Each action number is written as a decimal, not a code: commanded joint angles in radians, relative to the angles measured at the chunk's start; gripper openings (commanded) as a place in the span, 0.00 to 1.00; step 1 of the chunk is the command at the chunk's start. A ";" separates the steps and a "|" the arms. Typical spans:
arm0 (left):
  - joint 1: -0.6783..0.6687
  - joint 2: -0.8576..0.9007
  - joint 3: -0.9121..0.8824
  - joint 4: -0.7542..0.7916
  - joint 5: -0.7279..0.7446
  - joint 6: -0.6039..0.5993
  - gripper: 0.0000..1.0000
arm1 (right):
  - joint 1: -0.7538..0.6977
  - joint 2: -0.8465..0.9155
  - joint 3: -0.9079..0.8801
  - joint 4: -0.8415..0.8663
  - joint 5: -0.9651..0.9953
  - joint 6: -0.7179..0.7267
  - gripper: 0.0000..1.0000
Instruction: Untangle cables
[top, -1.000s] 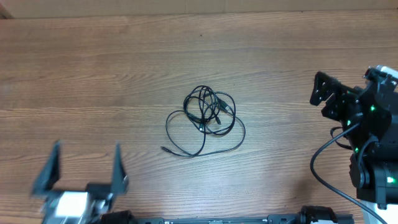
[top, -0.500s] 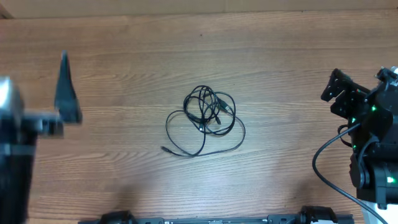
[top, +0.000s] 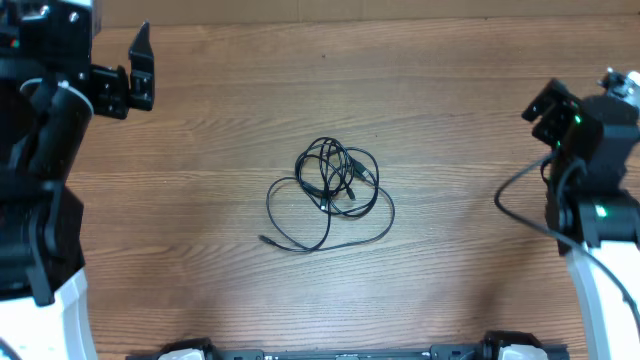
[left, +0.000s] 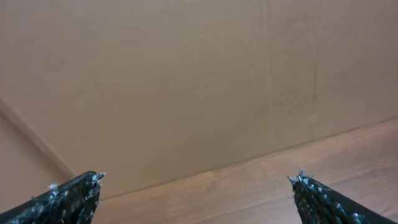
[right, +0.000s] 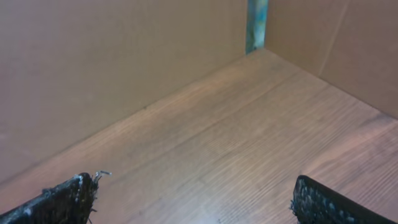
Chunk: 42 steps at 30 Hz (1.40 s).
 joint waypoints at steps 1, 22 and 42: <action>0.004 -0.011 0.016 -0.002 0.077 0.001 1.00 | -0.003 0.077 0.023 0.057 0.016 0.002 1.00; -0.505 -0.282 -0.223 -0.080 -0.581 0.259 1.00 | -0.003 0.111 0.023 0.005 -0.006 0.019 1.00; -0.533 -0.148 -0.274 0.129 -0.285 0.251 1.00 | -0.002 0.111 0.024 -0.242 -0.375 -0.087 1.00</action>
